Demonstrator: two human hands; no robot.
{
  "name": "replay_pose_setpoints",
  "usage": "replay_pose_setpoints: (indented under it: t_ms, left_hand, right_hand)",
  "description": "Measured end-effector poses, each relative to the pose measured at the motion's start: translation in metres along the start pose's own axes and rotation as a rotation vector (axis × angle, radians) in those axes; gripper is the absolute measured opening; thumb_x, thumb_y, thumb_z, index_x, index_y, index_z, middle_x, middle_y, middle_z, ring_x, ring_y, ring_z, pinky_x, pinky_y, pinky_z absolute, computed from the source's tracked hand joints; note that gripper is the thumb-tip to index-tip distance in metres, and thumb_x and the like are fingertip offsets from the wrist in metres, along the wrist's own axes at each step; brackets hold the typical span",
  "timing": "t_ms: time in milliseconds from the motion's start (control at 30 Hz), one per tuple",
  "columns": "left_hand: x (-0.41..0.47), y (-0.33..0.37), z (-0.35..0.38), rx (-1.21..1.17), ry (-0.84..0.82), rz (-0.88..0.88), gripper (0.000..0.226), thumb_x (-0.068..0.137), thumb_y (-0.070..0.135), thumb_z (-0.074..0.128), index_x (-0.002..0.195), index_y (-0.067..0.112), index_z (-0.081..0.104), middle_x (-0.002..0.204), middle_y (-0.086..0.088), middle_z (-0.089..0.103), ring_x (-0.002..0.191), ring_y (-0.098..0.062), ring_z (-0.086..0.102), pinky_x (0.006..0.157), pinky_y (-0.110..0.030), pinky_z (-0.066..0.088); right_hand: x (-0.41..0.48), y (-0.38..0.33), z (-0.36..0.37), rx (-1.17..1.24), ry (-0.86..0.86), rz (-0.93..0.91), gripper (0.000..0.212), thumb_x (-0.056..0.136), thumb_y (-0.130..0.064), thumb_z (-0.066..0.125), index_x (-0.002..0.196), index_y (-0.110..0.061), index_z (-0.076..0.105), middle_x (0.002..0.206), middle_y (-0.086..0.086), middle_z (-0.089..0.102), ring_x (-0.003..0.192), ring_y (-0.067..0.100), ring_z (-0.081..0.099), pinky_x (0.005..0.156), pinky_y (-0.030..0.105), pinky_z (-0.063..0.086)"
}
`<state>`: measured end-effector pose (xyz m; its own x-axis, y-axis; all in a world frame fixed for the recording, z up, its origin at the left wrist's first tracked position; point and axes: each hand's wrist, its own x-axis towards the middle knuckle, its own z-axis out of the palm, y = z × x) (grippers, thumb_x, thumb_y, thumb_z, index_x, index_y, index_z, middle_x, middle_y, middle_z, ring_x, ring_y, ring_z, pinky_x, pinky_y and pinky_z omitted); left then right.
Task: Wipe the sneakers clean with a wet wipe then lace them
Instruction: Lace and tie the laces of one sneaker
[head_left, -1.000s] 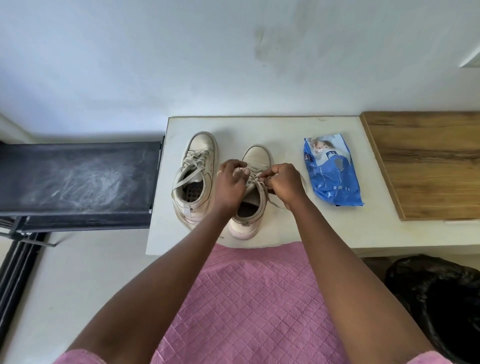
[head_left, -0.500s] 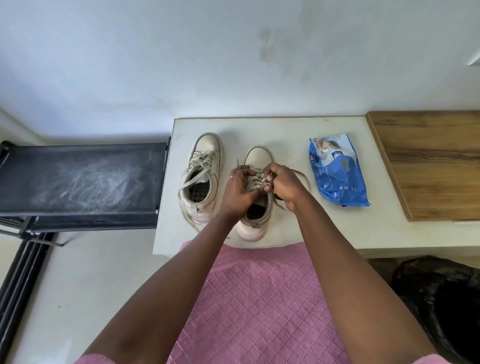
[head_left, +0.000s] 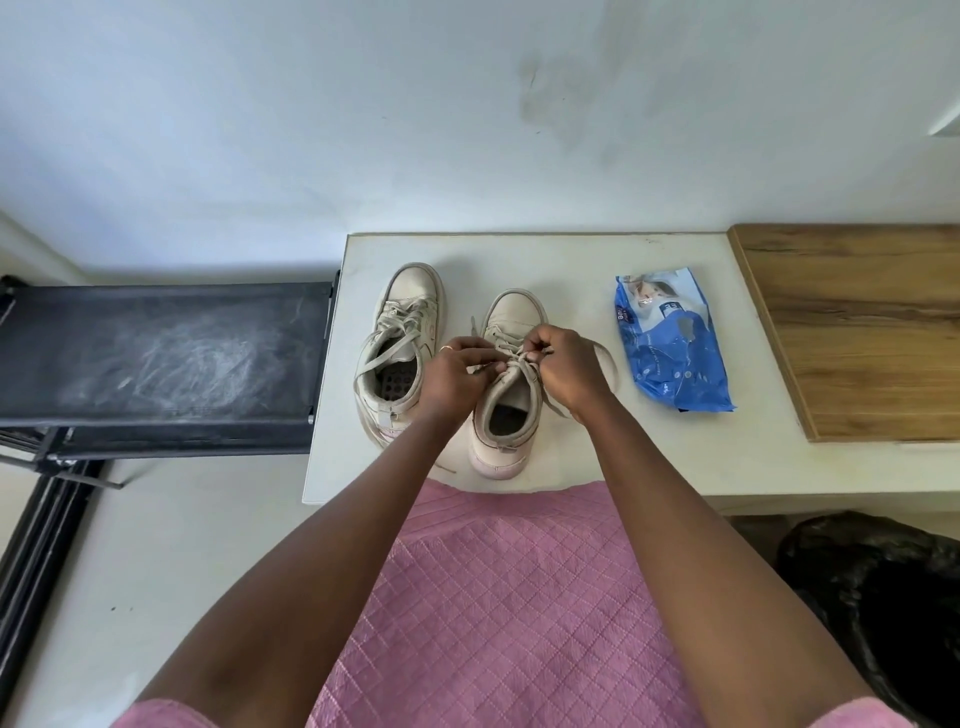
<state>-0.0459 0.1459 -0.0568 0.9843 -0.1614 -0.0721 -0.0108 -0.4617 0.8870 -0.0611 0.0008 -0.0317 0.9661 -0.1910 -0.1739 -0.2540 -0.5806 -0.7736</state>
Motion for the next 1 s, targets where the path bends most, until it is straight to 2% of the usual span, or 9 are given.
replay_pose_setpoints:
  t_ms: [100,200,333,367,433,500,633,800,1000]
  left_hand:
    - [0.0,0.006,-0.002,0.008,0.024,0.024,0.016,0.077,0.005,0.073,0.093,0.004,0.074,0.1,0.0,0.054,0.091,-0.008,0.055,0.075,0.004,0.031]
    - [0.001,0.013,0.0,0.162,0.025,0.105,0.01,0.082,0.001,0.066,0.091,-0.001,0.071,0.106,-0.003,0.044,0.086,-0.01,0.049,0.068,0.003,0.03]
    - [0.006,0.02,0.002,0.395,-0.111,0.185,0.008,0.087,0.012,0.056,0.093,0.006,0.059,0.119,-0.012,0.041,0.102,-0.023,0.052,0.079,-0.034,0.045]
    - [0.007,0.021,0.002,0.423,-0.128,0.2,0.008,0.087,0.014,0.056,0.093,0.008,0.056,0.119,-0.014,0.042,0.108,-0.024,0.05,0.081,-0.038,0.045]
    - [0.008,0.02,0.003,0.432,-0.137,0.206,0.011,0.089,0.014,0.053,0.095,0.006,0.056,0.121,-0.016,0.042,0.108,-0.025,0.05,0.084,-0.035,0.043]
    - [0.009,0.019,0.002,0.363,-0.111,0.163,0.016,0.092,0.011,0.051,0.102,0.002,0.06,0.123,-0.016,0.041,0.101,-0.026,0.052,0.083,-0.022,0.037]
    - [0.004,0.013,-0.004,0.171,-0.073,0.051,0.016,0.09,0.011,0.06,0.1,0.001,0.068,0.105,-0.006,0.049,0.092,-0.013,0.05,0.071,-0.003,0.032]
    - [0.004,0.016,-0.001,0.171,-0.021,0.031,0.013,0.086,0.007,0.064,0.095,0.002,0.07,0.103,-0.005,0.055,0.086,-0.012,0.052,0.069,-0.012,0.032]
    - [0.004,0.024,-0.001,0.259,-0.125,0.091,0.017,0.089,0.005,0.054,0.103,0.007,0.065,0.106,-0.012,0.057,0.094,-0.026,0.057,0.074,-0.019,0.034]
  right_hand:
    - [0.001,0.0,0.004,-0.02,-0.024,0.007,0.026,0.084,0.003,0.044,0.077,-0.02,0.053,0.086,0.006,0.061,0.086,0.025,0.054,0.068,0.028,0.037]
    - [0.002,0.002,0.002,0.017,-0.025,0.037,0.027,0.086,0.0,0.048,0.076,-0.025,0.054,0.088,0.005,0.064,0.086,0.024,0.056,0.071,0.031,0.042]
    - [0.003,-0.004,-0.002,-0.063,0.007,0.06,0.015,0.088,-0.009,0.057,0.093,-0.02,0.066,0.096,0.002,0.069,0.089,0.02,0.061,0.079,0.034,0.05]
    - [0.002,-0.006,-0.003,-0.111,0.026,0.062,0.015,0.089,-0.01,0.056,0.096,-0.018,0.067,0.098,0.002,0.069,0.092,0.021,0.061,0.08,0.032,0.049]
    - [0.0,-0.007,-0.003,-0.139,0.049,0.075,0.017,0.088,-0.007,0.055,0.098,-0.014,0.066,0.099,0.005,0.069,0.094,0.023,0.061,0.082,0.032,0.05]
    - [0.001,-0.005,-0.003,-0.097,0.047,0.115,0.017,0.087,-0.005,0.054,0.096,-0.012,0.066,0.098,0.008,0.069,0.094,0.025,0.062,0.084,0.037,0.052]
    - [0.0,-0.002,-0.008,0.091,0.016,0.18,0.013,0.086,-0.008,0.058,0.093,-0.009,0.069,0.096,0.011,0.07,0.093,0.028,0.065,0.086,0.045,0.053]
    - [-0.009,-0.002,-0.012,0.23,-0.027,0.243,0.004,0.083,-0.013,0.069,0.085,-0.011,0.071,0.085,0.009,0.07,0.087,0.023,0.066,0.087,0.044,0.054]
    - [-0.007,-0.007,-0.012,0.133,0.025,0.224,0.01,0.08,-0.006,0.07,0.088,-0.002,0.072,0.088,0.011,0.07,0.088,0.026,0.065,0.085,0.045,0.053]
